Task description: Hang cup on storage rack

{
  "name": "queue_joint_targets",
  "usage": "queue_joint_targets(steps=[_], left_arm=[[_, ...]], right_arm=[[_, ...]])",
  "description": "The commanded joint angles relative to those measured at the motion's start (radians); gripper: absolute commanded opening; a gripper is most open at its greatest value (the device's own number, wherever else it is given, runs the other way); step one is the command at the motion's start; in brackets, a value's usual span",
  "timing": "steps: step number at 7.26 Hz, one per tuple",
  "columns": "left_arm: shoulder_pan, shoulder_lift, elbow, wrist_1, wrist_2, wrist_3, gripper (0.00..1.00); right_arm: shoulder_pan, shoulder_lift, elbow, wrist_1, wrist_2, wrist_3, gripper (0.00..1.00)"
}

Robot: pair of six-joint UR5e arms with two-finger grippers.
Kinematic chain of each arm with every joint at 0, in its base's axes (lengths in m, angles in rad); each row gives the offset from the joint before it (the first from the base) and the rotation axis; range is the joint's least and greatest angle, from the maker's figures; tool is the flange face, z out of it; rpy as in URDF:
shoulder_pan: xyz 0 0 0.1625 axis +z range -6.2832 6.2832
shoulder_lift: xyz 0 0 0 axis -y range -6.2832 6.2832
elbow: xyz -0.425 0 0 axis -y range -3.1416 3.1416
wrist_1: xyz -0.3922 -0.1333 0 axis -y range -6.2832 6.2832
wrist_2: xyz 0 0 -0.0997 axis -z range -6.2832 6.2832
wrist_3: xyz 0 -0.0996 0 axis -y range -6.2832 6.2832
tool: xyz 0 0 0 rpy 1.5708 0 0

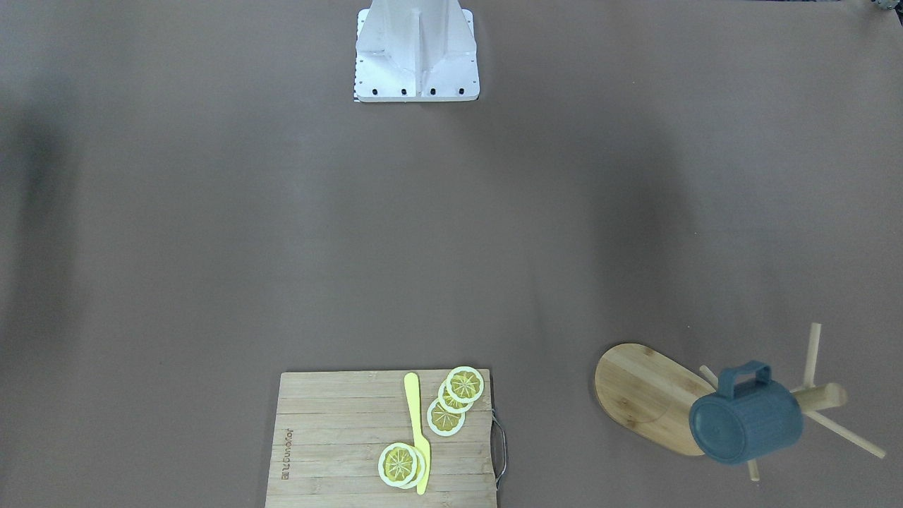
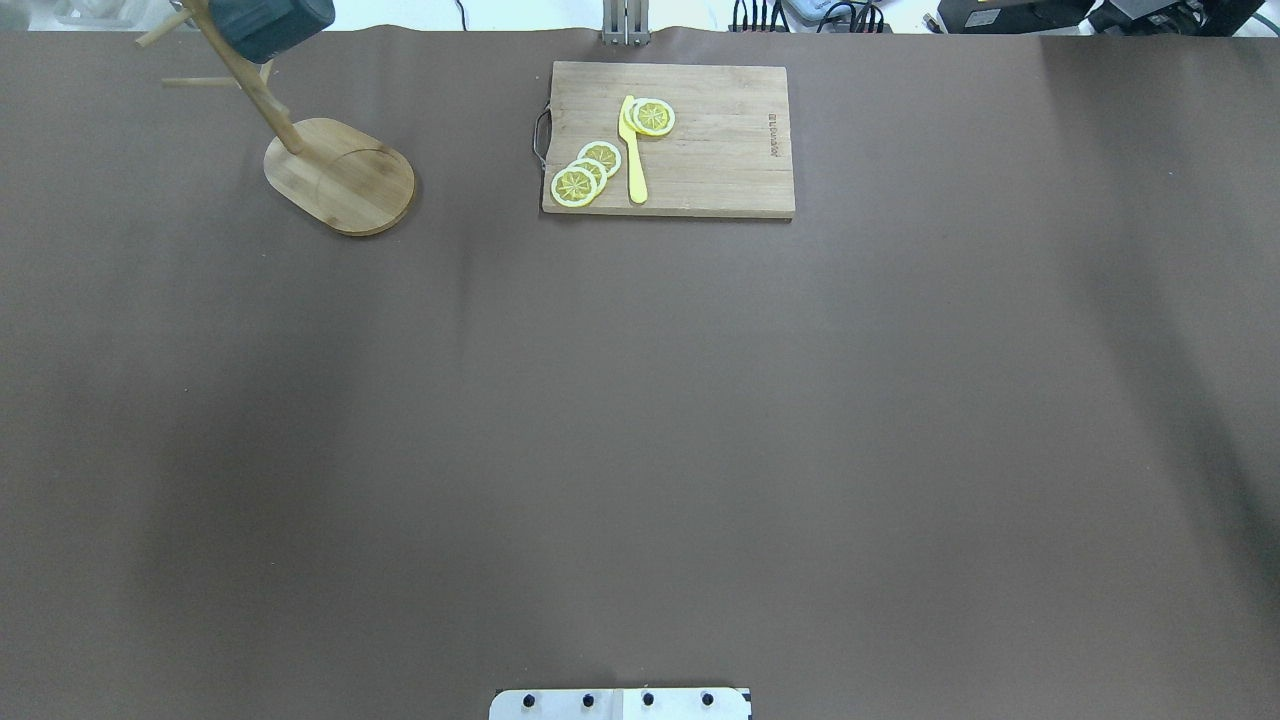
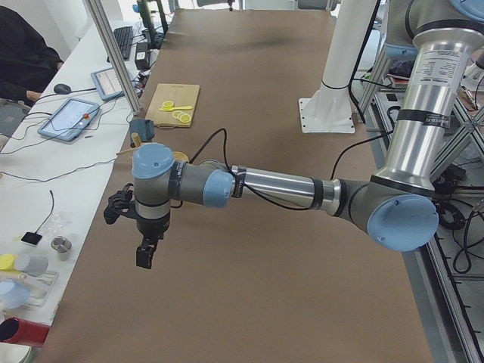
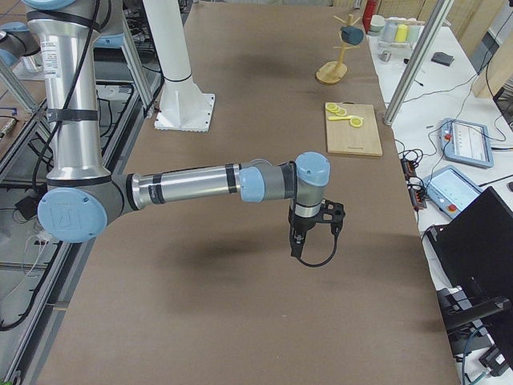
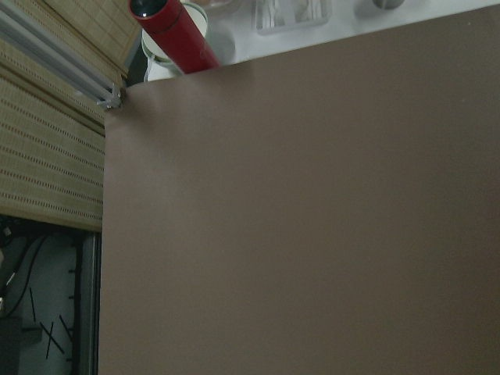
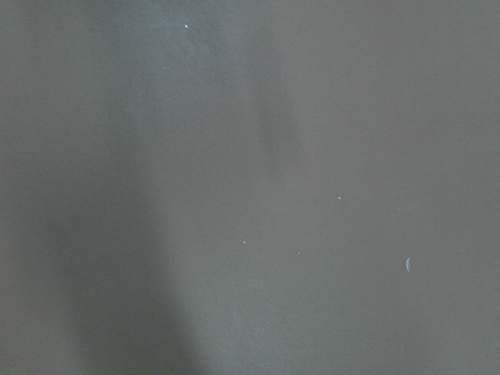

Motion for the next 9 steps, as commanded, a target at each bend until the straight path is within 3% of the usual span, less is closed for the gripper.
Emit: queue_joint_targets(steps=[1,2,4,9], left_arm=[[0.024,-0.009,0.037,0.061,-0.135,-0.001,0.98],[0.026,-0.006,0.029,0.053,-0.142,-0.002,0.98],[0.049,0.005,0.041,0.016,-0.136,-0.015,0.98],[0.059,0.057,0.055,-0.036,-0.131,-0.025,0.98]], right_arm=[[0.038,-0.025,-0.114,0.150,0.090,-0.001,1.00],[0.056,-0.019,-0.186,0.230,0.137,-0.001,1.00],[0.064,-0.023,-0.188,0.240,0.204,0.005,1.00],[0.064,-0.016,-0.176,0.243,0.187,0.004,1.00]])
